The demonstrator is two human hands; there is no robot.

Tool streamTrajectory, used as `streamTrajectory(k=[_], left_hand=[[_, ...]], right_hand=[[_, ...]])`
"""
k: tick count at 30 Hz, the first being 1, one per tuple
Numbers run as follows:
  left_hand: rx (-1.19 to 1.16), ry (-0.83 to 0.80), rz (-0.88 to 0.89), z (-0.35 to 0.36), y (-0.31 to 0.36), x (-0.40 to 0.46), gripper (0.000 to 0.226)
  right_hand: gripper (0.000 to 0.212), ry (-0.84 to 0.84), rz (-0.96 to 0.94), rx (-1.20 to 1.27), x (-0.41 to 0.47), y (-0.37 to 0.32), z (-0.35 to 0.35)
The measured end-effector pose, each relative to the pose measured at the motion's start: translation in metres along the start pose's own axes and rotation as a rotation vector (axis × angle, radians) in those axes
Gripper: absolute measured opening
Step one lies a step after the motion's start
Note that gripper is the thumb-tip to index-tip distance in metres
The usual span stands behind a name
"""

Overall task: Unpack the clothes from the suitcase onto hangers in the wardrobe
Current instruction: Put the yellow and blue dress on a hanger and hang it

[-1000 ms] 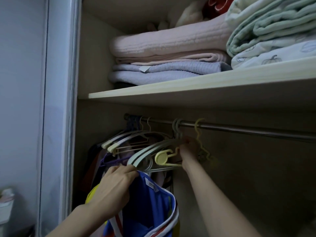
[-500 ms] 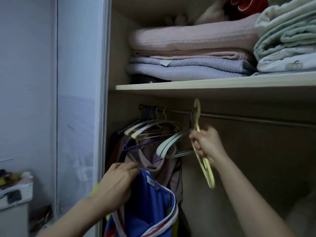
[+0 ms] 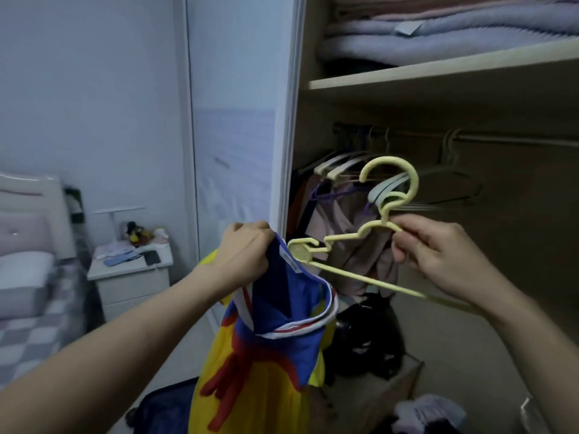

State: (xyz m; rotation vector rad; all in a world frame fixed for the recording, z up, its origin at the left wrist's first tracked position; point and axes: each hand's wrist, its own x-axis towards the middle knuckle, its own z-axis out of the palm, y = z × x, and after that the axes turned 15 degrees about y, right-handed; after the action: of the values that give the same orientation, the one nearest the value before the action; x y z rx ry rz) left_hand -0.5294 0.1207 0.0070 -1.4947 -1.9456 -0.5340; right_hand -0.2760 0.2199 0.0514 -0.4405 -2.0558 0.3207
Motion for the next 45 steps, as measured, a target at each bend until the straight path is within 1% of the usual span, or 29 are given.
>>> streamTrajectory(k=[2,6,9,13,16,20,22,24,27,29,31,32,33,35,36,37,38,39,41,43,44,45], left_hand=[[0.015,-0.007,-0.025,-0.003,-0.005,-0.003,0.039],[0.099,-0.037,-0.009,-0.007,-0.011,-0.012,0.038],[0.109,-0.097,-0.054,-0.010,-0.018,-0.021,0.037],[0.091,-0.103,-0.085,-0.020,-0.022,-0.028,0.026],[-0.035,-0.097,-0.105,-0.032,-0.013,-0.021,0.024],[-0.287,0.048,-0.104,-0.040,0.005,-0.014,0.039],[-0.471,0.087,-0.124,-0.043,0.016,-0.013,0.028],[-0.634,0.058,-0.172,-0.046,0.022,-0.013,0.017],[-0.693,0.076,-0.223,-0.044,0.016,-0.009,0.017],[-0.643,0.096,-0.225,-0.042,0.017,-0.005,0.016],[-0.599,0.108,-0.206,-0.039,0.022,0.000,0.016],[-0.595,0.114,-0.196,-0.039,0.024,0.003,0.016],[-0.595,0.121,-0.182,-0.041,0.025,0.005,0.016],[-0.604,0.124,-0.155,-0.043,0.027,0.008,0.017],[-0.608,0.121,-0.138,-0.045,0.028,0.010,0.017],[-0.616,0.113,-0.118,-0.045,0.029,0.010,0.017],[-0.621,0.107,-0.101,-0.045,0.029,0.010,0.017],[-0.630,0.099,-0.089,-0.043,0.030,0.010,0.018],[-0.650,0.089,-0.087,-0.040,0.029,0.011,0.019],[-0.661,0.080,-0.100,-0.035,0.027,0.013,0.021],[-0.665,0.077,-0.119,-0.032,0.025,0.014,0.022],[-0.674,0.081,-0.147,-0.030,0.024,0.015,0.022]], right_hand=[[0.019,-0.016,-0.028,0.005,0.001,-0.008,0.006],[0.022,-0.026,-0.073,0.021,0.005,-0.020,0.018],[0.021,-0.050,-0.031,0.066,0.009,-0.024,0.022],[0.017,-0.116,-0.012,0.150,0.011,-0.030,0.035],[0.017,-0.111,-0.023,0.174,0.012,-0.035,0.054],[0.020,-0.108,0.103,0.322,0.005,-0.037,0.093],[0.027,-0.090,0.209,0.438,-0.001,-0.035,0.113],[0.030,-0.059,0.306,0.544,-0.005,-0.033,0.125],[0.021,-0.095,0.410,0.693,-0.006,-0.032,0.126],[0.016,-0.074,0.376,0.608,-0.003,-0.025,0.120],[0.021,-0.069,0.299,0.401,0.003,-0.012,0.110],[0.023,-0.107,0.300,0.326,0.007,-0.005,0.104],[0.022,-0.174,0.346,0.276,0.010,0.002,0.099],[0.019,-0.359,0.470,0.168,0.010,0.019,0.091],[0.020,-0.454,0.496,0.093,0.009,0.028,0.090],[0.022,-0.515,0.498,0.011,0.004,0.038,0.090],[0.027,-0.531,0.489,-0.067,0.000,0.047,0.091],[0.032,-0.505,0.512,-0.113,-0.005,0.054,0.092],[0.038,-0.361,0.530,-0.186,-0.011,0.064,0.096],[0.028,-0.262,0.446,-0.319,-0.013,0.067,0.095],[0.023,-0.282,0.378,-0.374,-0.014,0.066,0.094],[0.021,-0.341,0.295,-0.395,-0.015,0.065,0.092]])
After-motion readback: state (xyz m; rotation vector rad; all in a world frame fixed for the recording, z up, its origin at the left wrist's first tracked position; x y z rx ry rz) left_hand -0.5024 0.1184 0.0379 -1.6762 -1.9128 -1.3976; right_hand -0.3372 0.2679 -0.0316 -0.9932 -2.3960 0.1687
